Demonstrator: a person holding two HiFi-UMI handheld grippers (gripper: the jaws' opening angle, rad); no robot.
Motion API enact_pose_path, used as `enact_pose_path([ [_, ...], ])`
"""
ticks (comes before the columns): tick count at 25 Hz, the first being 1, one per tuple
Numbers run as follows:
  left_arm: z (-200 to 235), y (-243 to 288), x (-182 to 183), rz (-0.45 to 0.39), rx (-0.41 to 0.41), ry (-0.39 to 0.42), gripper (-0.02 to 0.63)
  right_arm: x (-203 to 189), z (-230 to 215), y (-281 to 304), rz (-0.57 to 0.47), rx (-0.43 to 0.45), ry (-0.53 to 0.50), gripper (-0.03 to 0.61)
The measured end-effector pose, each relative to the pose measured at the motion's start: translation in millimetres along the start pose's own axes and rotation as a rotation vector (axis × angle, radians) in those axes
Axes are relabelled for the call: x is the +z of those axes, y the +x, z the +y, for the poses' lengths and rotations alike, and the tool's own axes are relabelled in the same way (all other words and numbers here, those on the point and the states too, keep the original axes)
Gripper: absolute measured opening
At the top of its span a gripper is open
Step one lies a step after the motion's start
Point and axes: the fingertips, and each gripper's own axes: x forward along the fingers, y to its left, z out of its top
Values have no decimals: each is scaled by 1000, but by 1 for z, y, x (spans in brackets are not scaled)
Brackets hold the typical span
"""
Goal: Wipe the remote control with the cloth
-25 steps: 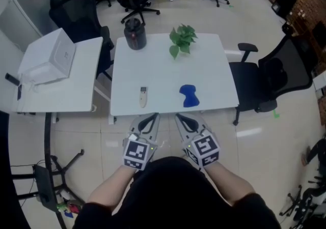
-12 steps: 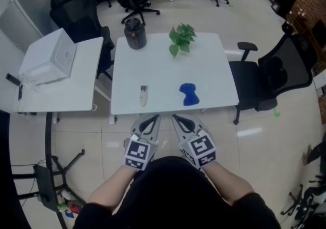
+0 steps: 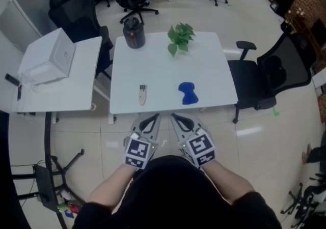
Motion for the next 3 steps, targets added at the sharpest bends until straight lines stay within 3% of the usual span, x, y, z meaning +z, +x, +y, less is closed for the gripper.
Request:
enact_pose_path([
  [3, -2, 0, 0, -1, -2, 0, -2, 0, 1, -1, 2, 4, 14, 9],
])
